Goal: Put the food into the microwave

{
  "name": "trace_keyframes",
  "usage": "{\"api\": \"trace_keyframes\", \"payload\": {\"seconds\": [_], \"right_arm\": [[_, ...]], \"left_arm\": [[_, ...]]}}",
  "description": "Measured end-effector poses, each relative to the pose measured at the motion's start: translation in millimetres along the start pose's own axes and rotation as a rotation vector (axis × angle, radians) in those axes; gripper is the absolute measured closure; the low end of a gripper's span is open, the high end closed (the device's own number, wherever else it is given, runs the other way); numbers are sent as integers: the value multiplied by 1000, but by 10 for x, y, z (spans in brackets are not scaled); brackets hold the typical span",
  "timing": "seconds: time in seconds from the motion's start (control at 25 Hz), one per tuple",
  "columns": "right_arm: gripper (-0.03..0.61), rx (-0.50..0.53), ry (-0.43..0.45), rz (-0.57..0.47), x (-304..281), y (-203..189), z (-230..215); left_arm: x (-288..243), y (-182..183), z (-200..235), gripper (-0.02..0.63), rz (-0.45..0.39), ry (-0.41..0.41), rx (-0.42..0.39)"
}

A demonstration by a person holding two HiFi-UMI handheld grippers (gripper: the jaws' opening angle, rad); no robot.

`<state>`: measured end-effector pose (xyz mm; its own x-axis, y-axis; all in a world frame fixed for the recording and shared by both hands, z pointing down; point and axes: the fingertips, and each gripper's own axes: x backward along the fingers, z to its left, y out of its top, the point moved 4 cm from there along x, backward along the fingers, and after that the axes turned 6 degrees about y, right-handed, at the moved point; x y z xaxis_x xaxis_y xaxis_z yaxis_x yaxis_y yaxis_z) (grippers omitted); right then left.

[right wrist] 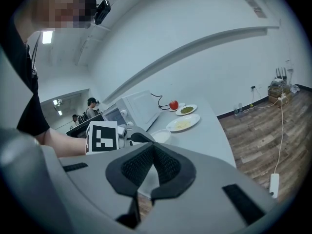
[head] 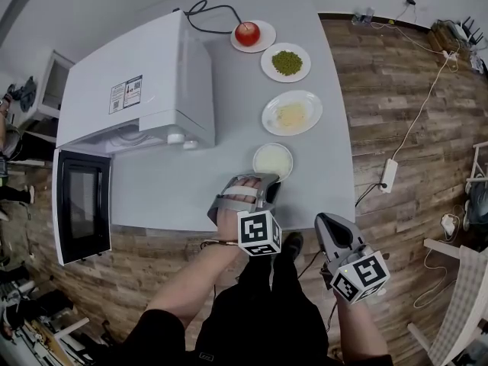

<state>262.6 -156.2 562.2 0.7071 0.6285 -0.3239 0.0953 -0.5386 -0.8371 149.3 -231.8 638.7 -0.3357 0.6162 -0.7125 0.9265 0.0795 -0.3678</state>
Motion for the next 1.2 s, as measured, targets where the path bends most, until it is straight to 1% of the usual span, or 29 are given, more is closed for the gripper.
{"api": "trace_keyframes", "payload": {"seconds": [0.28,0.44,0.64,0.8,0.96,1.2], "right_arm": [[565,2,11,1,26,28,13],[565,3,16,0,76,55,20],[565,10,24,-2,144,117,53],[565,27,41,-10,218,238,136],[565,57,71,-28,314,410,259],[565,95,125,-72,473,655,490]], "left_arm": [[80,58,24,557,-24,20,-12],[142,75,41,557,-16,31,-21],[297,130,152,557,-6,69,-24],[513,225,257,557,-1,98,-20],[821,288,384,557,14,133,9],[1319,366,464,557,62,157,22]]}}
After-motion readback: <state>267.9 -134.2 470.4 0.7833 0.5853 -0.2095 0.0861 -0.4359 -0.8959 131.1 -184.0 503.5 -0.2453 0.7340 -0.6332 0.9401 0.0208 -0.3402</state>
